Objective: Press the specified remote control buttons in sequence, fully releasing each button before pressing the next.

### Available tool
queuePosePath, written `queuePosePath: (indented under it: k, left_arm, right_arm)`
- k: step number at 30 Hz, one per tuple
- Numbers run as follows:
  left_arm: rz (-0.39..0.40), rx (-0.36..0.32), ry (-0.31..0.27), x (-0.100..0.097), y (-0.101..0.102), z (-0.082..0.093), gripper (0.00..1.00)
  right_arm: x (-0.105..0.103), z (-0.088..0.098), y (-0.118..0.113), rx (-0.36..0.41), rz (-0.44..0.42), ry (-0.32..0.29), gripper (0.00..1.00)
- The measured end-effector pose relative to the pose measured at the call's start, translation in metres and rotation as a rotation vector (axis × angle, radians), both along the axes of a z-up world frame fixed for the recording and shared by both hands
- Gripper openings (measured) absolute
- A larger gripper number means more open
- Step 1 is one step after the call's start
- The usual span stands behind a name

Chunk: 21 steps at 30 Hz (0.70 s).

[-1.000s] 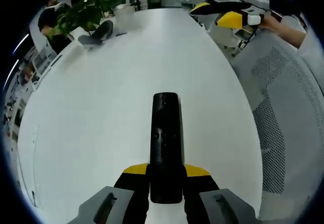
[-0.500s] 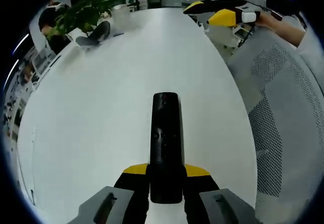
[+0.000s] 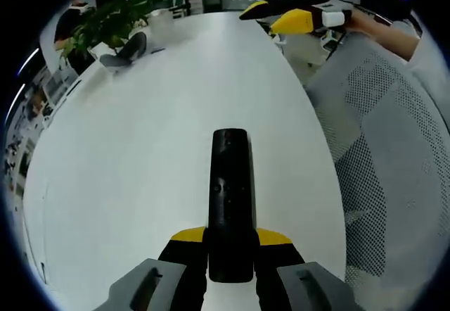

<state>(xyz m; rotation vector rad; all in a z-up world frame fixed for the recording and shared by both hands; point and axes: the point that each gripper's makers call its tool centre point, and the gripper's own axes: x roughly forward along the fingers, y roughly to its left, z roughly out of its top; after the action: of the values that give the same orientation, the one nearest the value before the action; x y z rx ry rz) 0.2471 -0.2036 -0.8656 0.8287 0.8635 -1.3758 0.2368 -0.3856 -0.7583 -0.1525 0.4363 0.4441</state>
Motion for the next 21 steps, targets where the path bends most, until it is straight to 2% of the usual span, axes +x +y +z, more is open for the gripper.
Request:
queuePosePath:
  k: [21]
  left_arm:
    - [0.012, -0.029, 0.009, -0.021, -0.005, 0.0, 0.24]
  right_arm:
    - [-0.002, -0.004, 0.005, -0.024, 0.029, 0.015, 0.41]
